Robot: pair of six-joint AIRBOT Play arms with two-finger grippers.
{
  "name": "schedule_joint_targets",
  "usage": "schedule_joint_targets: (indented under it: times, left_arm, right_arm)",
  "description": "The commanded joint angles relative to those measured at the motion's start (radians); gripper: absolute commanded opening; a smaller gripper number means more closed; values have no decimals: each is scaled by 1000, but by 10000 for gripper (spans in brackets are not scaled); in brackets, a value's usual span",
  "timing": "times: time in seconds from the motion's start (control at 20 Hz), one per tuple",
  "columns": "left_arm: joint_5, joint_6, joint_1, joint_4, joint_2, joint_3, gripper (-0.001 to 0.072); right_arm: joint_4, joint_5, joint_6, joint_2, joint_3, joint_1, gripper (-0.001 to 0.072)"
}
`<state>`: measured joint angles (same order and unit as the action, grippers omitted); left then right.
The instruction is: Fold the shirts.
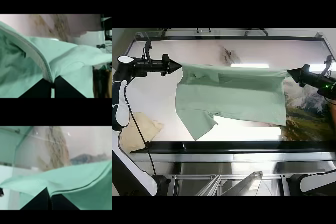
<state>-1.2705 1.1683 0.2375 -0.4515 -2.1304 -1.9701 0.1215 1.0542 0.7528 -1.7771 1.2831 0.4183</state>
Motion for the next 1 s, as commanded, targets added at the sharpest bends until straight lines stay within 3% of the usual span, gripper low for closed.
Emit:
schedule_joint_targets:
  times: [0.0, 0.5, 0.55, 0.6, 0.65, 0.75, 0.8, 0.85, 0.95]
  left_arm:
    - [-48, -14, 24, -36, -11, 59, 17]
    - [-38, -15, 21, -159, -13, 209, 19]
    - [-71, -15, 21, -155, -13, 207, 48]
    - [-112, -13, 32, -153, -12, 195, 273]
    - [-156, 11, 45, -154, -12, 173, 306]
    - [-257, 56, 86, -161, -4, 130, 302]
    - [-299, 56, 106, -161, 19, 147, 239]
    - [-310, 55, 124, -175, 59, 199, 194]
    - [-274, 50, 161, -271, 176, 366, 197]
  right_arm:
    - [244, 50, 23, -30, 3, -1, 18]
    - [298, 46, 53, -95, -28, -11, 27]
    - [297, 58, 77, -93, -28, -6, 160]
    - [298, 86, 96, -87, -27, 6, 309]
    - [299, 126, 97, -73, -27, 25, 307]
    - [314, 217, 117, -30, -27, 89, 304]
    - [353, 264, 134, -5, -29, 122, 303]
    - [436, 306, 168, 23, -37, 152, 303]
    - [625, 338, 216, 90, -101, 187, 303]
